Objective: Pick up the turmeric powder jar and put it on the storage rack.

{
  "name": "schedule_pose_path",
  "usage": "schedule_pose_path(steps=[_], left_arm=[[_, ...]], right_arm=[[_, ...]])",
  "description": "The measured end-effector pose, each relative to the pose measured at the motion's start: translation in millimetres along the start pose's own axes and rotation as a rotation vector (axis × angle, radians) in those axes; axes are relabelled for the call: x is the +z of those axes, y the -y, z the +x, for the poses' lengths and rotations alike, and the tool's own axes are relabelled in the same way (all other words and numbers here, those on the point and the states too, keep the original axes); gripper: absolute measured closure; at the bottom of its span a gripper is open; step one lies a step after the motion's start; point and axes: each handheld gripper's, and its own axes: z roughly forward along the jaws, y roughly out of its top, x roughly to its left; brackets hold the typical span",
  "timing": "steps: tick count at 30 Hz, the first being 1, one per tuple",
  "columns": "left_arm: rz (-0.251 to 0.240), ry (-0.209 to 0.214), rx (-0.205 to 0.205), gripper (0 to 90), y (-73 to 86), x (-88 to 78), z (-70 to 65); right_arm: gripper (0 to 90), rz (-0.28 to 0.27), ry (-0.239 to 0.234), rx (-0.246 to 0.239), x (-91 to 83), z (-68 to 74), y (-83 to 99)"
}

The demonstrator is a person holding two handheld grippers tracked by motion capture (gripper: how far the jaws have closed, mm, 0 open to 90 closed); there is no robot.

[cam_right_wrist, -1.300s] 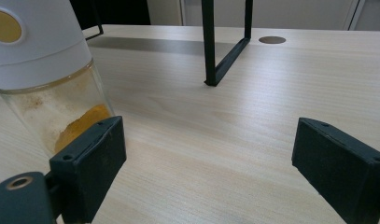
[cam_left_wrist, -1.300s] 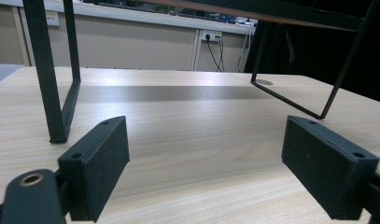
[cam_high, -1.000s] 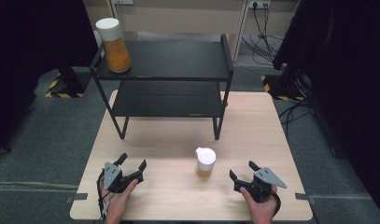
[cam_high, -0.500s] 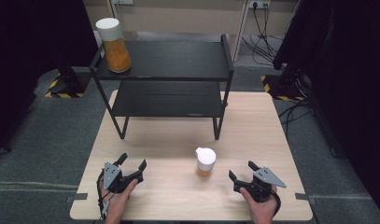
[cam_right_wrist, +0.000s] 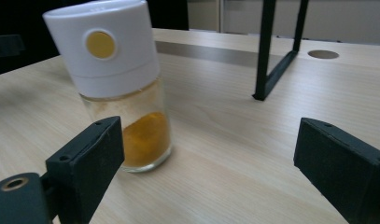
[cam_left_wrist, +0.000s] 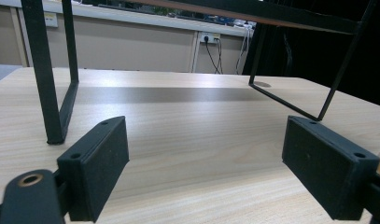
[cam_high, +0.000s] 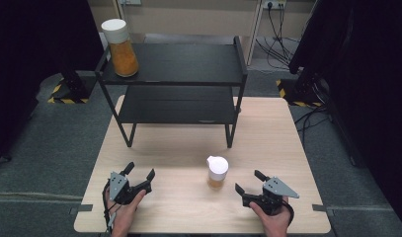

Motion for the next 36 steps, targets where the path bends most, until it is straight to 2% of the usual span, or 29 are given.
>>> schedule_pose_path(steps=[16,29,36], left_arm=[[-0.001,-0.001,-0.013,13.6,0.2,0.0,0.8],[-0.001,0.0,-0.016,13.5,0.1,0.0,1.3],[0.002,-0.001,-0.01,13.4,-0.4,0.2,0.8]], right_arm=[[9.8,0.014,-0.092,-0.052,13.2,8.1,-12.6],[14.8,0.042,-0.111,-0.113,35.5,15.9,-31.3],[18.0,0.054,-0.12,-0.125,45.9,17.8,-37.4]])
